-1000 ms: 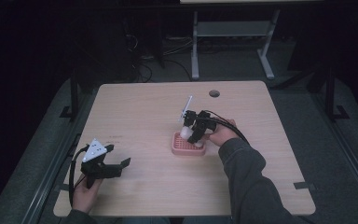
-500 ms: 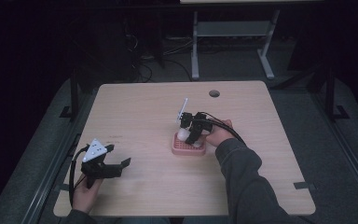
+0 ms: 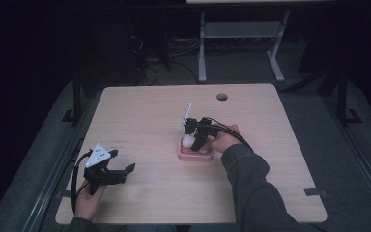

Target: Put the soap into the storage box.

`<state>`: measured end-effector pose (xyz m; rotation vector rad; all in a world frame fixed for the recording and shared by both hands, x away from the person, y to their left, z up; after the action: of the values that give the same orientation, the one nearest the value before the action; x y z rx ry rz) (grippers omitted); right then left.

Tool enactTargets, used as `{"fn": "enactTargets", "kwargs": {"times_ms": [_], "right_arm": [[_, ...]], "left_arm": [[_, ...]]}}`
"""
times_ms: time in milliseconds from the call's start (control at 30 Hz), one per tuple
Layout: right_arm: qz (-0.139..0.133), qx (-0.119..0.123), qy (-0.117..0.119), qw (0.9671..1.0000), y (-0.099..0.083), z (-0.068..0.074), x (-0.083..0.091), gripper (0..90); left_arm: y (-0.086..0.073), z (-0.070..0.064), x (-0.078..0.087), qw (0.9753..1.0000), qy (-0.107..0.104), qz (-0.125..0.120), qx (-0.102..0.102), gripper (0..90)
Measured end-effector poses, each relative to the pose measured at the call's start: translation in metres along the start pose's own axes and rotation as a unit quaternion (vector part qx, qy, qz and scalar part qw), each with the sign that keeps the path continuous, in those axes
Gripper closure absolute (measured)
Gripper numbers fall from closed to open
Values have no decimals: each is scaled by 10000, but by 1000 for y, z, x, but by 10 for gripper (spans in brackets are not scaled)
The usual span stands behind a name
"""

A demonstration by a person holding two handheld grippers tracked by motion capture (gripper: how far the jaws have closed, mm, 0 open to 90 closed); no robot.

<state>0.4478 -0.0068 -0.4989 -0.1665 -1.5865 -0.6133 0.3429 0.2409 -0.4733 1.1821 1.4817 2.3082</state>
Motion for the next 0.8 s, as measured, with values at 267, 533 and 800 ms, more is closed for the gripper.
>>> {"fn": "enactTargets", "kwargs": {"times_ms": [267,533,800], "right_arm": [[60,34,15,10000,0,2,-3,486],[122,46,47,9999,-1,3,-4,481],[17,-43,127,9999,0,5,1,449]], "left_arm": [[0,0,0,10000,5,-6,8,146],[0,0,0,10000,0,-6,1,146],[0,0,-1,10000,-1,-8,-7,146]]}}
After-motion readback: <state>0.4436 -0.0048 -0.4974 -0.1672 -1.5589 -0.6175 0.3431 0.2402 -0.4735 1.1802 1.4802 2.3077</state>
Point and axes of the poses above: each handheld gripper's, and its own axes: x roughly backward along the jaws, y roughly out of its top, z roughly to its left, the point moved 9 cm from there along -x, roughly forward along the jaws, and after that the axes turned 13 degrees about -x, right-handed, at the moved point
